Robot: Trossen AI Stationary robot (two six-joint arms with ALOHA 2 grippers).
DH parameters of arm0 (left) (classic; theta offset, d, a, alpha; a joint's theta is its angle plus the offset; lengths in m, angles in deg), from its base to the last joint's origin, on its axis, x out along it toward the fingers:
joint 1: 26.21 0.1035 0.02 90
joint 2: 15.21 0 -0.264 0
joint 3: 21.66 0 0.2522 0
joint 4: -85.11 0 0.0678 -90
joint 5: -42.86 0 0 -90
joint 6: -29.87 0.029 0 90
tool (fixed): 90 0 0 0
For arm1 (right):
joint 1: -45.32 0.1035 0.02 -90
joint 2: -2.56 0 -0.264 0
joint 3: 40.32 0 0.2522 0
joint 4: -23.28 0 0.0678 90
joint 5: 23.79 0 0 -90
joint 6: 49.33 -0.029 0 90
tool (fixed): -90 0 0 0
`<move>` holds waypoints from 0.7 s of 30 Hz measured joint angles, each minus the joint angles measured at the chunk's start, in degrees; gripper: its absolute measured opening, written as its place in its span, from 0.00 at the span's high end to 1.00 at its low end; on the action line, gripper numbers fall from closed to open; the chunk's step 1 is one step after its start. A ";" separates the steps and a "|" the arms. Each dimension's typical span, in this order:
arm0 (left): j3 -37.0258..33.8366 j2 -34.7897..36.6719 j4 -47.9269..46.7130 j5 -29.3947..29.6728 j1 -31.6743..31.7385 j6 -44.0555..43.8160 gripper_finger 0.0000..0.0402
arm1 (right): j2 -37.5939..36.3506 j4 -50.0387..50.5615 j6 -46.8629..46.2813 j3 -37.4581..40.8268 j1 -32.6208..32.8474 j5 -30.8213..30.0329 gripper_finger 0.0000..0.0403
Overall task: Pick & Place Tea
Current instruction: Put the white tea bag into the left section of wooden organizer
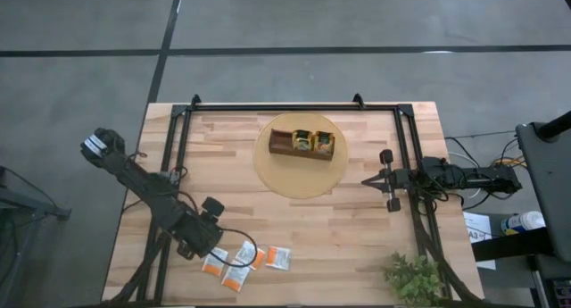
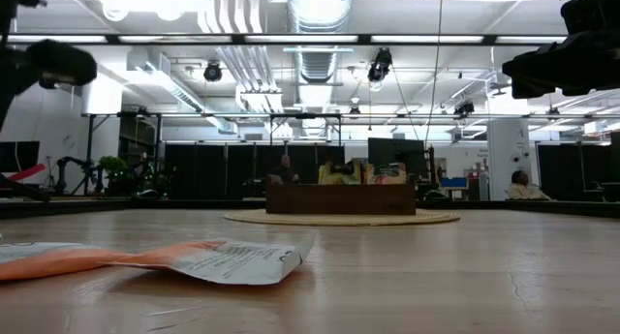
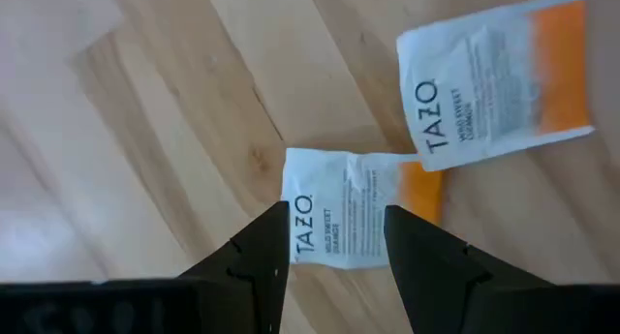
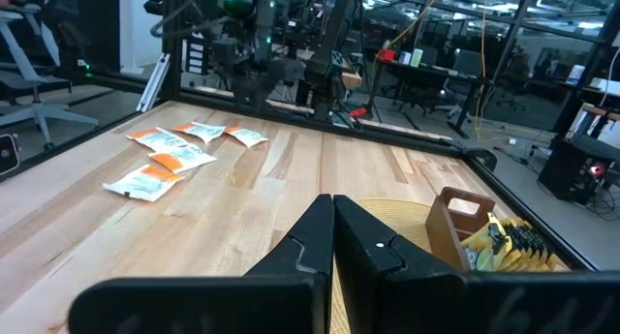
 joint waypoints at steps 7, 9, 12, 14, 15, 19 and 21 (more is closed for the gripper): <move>-5.52 -0.76 5.72 -0.17 1.87 3.27 0.59 | 0.01 0.02 0.00 0.00 0.00 0.00 0.98; -6.36 -0.70 5.94 -0.18 2.06 3.27 0.59 | 0.01 0.02 0.00 0.00 0.00 0.00 0.98; -6.93 -0.53 5.92 -0.19 2.07 3.04 0.59 | 0.01 0.02 0.00 0.00 0.00 0.00 0.98; -7.30 -0.39 6.91 -0.14 2.10 3.03 0.59 | 0.01 0.00 0.00 0.00 0.00 0.00 0.98; -7.49 -0.37 7.32 0.09 2.12 3.01 0.59 | 0.01 0.00 0.00 0.00 0.00 0.00 0.98; -8.56 -0.37 9.00 0.88 2.18 2.61 0.59 | 0.01 0.00 0.00 0.00 0.00 0.00 0.98; -9.19 -0.38 9.31 0.95 2.18 2.12 0.59 | 0.01 0.01 0.00 0.00 0.00 0.00 0.98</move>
